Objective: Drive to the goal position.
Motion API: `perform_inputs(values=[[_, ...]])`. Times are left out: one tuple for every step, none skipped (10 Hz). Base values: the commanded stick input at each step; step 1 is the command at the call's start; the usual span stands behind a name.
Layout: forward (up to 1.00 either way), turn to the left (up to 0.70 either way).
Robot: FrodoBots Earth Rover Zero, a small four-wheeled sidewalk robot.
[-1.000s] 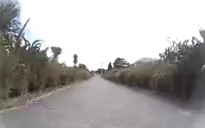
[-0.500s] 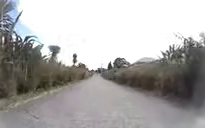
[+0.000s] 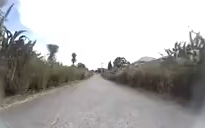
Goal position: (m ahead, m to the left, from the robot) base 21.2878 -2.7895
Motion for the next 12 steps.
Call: perform_inputs(values=[[0.85, 0.00], [0.85, 0.00], [0.85, 0.00], [0.85, 0.00], [0.85, 0.00], [0.85, 0.00], [0.85, 0.00], [0.85, 0.00], [0.85, 0.00], [0.85, 0.00], [0.85, 0.00], [0.85, 0.00]])
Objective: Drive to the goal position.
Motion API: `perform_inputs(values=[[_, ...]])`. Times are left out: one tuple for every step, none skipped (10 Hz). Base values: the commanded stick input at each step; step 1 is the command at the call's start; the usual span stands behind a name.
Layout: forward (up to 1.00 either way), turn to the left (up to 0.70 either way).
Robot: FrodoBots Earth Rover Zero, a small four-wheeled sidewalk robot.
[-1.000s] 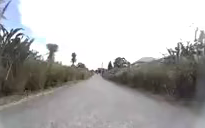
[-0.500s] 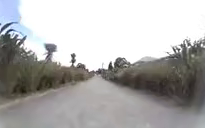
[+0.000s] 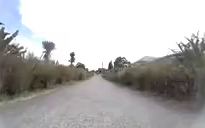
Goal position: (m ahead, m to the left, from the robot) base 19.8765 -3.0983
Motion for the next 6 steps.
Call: perform_inputs(values=[[0.85, 0.00], [0.85, 0.00], [0.85, 0.00], [0.85, 0.00], [0.85, 0.00], [0.85, 0.00]])
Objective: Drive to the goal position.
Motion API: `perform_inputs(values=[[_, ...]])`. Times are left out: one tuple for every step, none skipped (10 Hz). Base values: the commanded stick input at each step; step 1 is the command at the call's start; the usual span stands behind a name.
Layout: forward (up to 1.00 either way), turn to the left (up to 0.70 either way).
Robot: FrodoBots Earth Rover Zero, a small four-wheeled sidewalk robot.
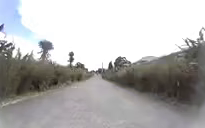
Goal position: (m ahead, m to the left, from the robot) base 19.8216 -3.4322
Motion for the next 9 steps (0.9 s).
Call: perform_inputs(values=[[0.85, 0.00], [0.85, 0.00], [0.85, 0.03], [0.85, 0.15], [0.85, 0.27], [0.85, 0.00], [0.85, 0.00], [0.85, 0.00], [0.85, 0.00]])
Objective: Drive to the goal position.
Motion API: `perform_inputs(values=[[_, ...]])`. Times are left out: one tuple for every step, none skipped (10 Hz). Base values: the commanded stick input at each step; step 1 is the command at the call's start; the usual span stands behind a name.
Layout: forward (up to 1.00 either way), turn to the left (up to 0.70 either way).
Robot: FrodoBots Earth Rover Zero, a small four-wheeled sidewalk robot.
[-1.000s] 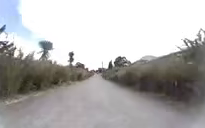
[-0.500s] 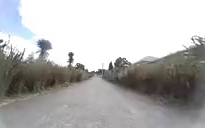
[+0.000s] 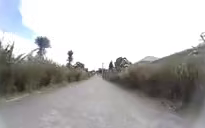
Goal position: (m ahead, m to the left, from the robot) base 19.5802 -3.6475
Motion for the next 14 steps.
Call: perform_inputs(values=[[0.85, 0.00], [0.85, 0.00], [0.85, 0.00], [0.85, 0.00], [0.85, 0.00], [0.85, 0.00], [0.85, 0.00], [0.85, 0.00], [0.85, 0.00], [0.85, 0.00], [0.85, 0.00], [0.85, 0.00], [0.85, 0.00], [0.85, 0.00]])
